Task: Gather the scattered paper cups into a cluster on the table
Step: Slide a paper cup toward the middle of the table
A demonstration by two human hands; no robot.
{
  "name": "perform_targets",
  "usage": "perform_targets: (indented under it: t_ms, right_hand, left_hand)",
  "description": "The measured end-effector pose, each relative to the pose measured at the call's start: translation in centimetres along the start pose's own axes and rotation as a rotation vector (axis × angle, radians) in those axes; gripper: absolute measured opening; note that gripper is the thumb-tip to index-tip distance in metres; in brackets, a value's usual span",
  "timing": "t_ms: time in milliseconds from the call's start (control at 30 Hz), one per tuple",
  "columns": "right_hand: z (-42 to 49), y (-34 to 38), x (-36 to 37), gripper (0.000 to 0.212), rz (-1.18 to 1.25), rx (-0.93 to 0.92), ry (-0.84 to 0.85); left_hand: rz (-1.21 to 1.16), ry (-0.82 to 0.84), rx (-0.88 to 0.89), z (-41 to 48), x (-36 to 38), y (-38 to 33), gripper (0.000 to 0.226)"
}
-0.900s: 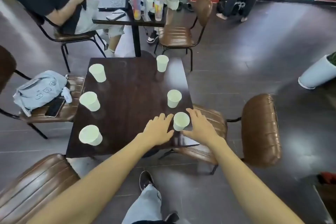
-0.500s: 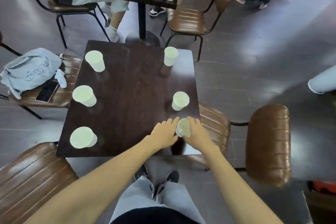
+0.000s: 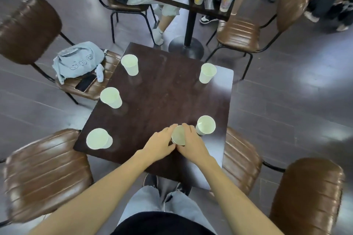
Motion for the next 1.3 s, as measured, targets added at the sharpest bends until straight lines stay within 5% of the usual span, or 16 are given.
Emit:
perform_targets:
  t_ms: [433,700,867,1133,1300]
  right_hand:
    - [10.1,8.2,-4.2,0.075,-0.118,-0.089,0.069]
    - [11.4,7.9,-3.8,0.078,-0.053,-0.03,0.148]
    - [10.8,7.3,-3.8,0.1,-0.055,-0.002,0.194]
    - [7.2,4.4,-8.7,0.096,-0.098,0.02,0.031]
    - [4.0,-1.0,-11.0,0.097,-0.18,0.259,-0.047]
  left_hand:
    - [-0.101,-0.153,-0.076,3.3,-9.8,6.0,0.068]
    - [-0.088,-0.055,-0.073,4.3,-10.3,7.5,0.069]
    - [-0.056,0.044,-0.091,4.4,-10.7,7.7,0.07]
    - [-0.048,-0.105,0.051,4.1,-14.0,2.4,0.048]
    - [-0.063,-0.048,0.085,5.5,-9.1,-3.1,0.04]
Point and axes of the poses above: each hand's wrist, its own z-axis towards the middle knuckle, its own x-axis out of the palm, y = z × x, the point moved 7 cm from there along z, towards the middle knuckle, and after that the axes turned 14 degrees about y, right-handed, at the moved point
